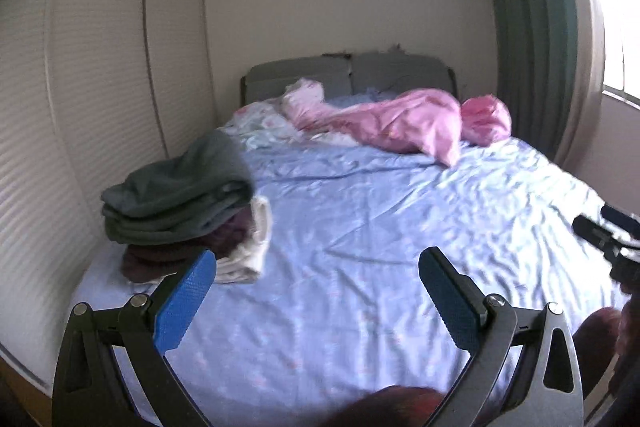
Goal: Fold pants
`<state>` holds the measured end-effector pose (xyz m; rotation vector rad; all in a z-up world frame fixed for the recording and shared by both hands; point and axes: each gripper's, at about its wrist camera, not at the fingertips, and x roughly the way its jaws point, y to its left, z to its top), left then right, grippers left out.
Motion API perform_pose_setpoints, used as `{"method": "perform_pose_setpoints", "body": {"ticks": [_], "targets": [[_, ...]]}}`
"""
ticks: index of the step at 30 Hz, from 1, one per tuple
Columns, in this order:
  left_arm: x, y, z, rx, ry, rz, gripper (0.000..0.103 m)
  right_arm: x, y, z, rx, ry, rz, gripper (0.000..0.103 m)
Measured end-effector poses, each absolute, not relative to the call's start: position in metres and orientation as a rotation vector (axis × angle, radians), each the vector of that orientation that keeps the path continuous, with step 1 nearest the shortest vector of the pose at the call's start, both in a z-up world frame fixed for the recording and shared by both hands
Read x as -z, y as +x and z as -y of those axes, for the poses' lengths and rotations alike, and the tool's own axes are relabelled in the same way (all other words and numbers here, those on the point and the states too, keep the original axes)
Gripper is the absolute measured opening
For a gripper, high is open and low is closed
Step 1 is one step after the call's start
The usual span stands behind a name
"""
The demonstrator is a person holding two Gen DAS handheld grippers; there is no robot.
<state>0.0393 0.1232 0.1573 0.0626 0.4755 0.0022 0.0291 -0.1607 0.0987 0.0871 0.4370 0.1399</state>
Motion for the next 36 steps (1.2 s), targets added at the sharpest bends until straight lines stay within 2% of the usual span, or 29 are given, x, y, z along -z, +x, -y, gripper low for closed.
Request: {"method": "perform_pose_setpoints", "body": {"ticks": [9,22,36], "targets": [[-0.154,0.026,-0.081,0.01,0.09,-0.488,0.103,-0.096,-0.006,0.194,-0.064,0.103,-0.422,0.102],[-0.15,0.018,-0.069,0.004,0.129,-0.516,0.103,-0.102,-0.028,0.193,-0.046,0.05,-0.35,0.102],[-0.149,0.018,-0.072,0.004,0.114,-0.526,0.103,-0.098,-0.025,0.186,-0.075,0.042,-0.366,0.102]]}}
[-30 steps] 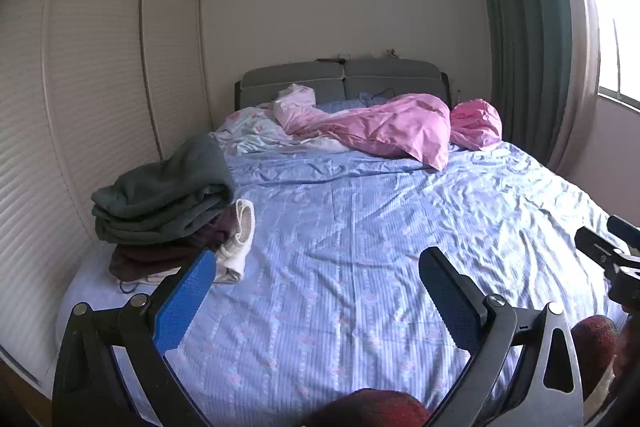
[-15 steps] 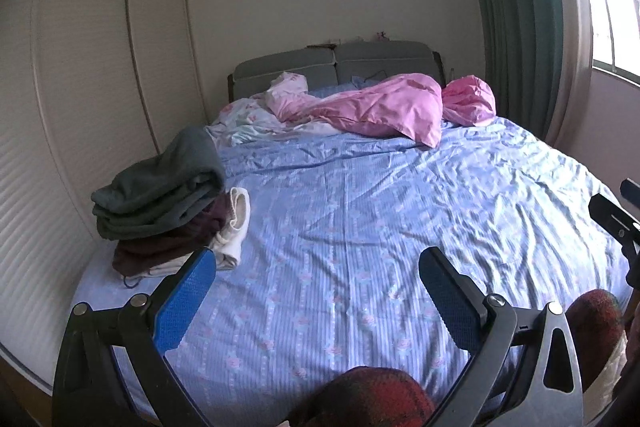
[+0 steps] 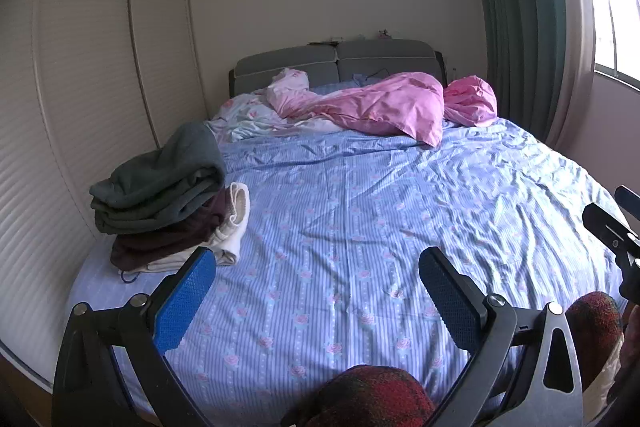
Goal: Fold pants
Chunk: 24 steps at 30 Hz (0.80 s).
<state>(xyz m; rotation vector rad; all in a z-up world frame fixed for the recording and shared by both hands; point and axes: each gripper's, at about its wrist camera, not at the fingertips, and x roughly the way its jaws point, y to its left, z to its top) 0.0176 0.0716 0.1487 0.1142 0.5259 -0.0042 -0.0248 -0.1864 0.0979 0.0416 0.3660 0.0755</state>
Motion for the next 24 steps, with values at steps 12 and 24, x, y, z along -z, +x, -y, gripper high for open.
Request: {"method": "perform_pose_setpoints", "body": {"ticks": [12,24], "targets": [[-0.1486,0.0168,-0.0705,0.001,0.114,-0.525,0.103,-0.0971,-0.0226,0.1875,-0.077,0.044,-0.369,0.102],[-0.1478,0.0174,-0.0724,0.002,0.114,-0.526,0.103,-0.0967,-0.0226,0.1859,-0.077,0.045,-0.371,0.102]]}}
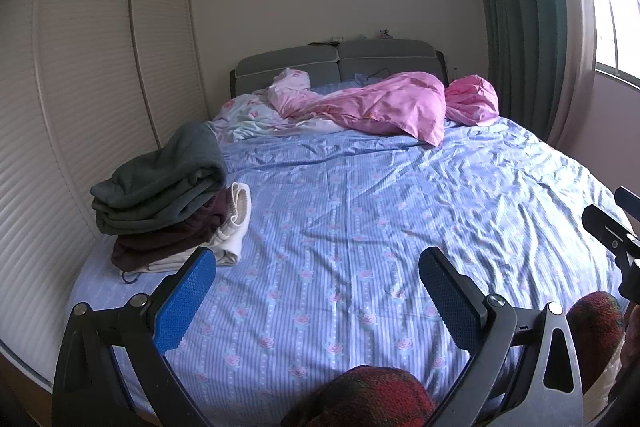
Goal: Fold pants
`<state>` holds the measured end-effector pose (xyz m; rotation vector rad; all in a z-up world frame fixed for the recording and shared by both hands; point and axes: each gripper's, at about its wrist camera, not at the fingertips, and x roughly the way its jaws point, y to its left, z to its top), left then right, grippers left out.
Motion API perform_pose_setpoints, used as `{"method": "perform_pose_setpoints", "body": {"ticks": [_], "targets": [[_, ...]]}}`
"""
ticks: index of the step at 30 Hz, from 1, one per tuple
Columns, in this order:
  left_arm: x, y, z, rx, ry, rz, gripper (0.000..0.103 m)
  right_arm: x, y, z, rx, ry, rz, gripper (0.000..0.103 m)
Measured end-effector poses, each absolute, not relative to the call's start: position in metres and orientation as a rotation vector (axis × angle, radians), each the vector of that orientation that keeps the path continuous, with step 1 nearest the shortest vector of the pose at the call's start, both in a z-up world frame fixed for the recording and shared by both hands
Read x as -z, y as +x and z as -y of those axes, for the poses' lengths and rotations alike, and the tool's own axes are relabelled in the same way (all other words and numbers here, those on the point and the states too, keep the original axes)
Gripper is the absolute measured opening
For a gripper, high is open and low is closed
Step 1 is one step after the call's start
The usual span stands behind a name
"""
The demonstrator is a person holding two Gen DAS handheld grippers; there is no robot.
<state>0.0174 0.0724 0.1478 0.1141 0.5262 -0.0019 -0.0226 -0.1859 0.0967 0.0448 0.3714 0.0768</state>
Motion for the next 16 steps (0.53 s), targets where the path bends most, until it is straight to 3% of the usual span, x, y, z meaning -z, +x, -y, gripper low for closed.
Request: {"method": "perform_pose_setpoints", "body": {"ticks": [16], "targets": [[-0.141,0.022,-0.075,-0.03,0.148,-0.526,0.103,-0.086,-0.021,0.187,-0.078,0.045,-0.391,0.102]]}}
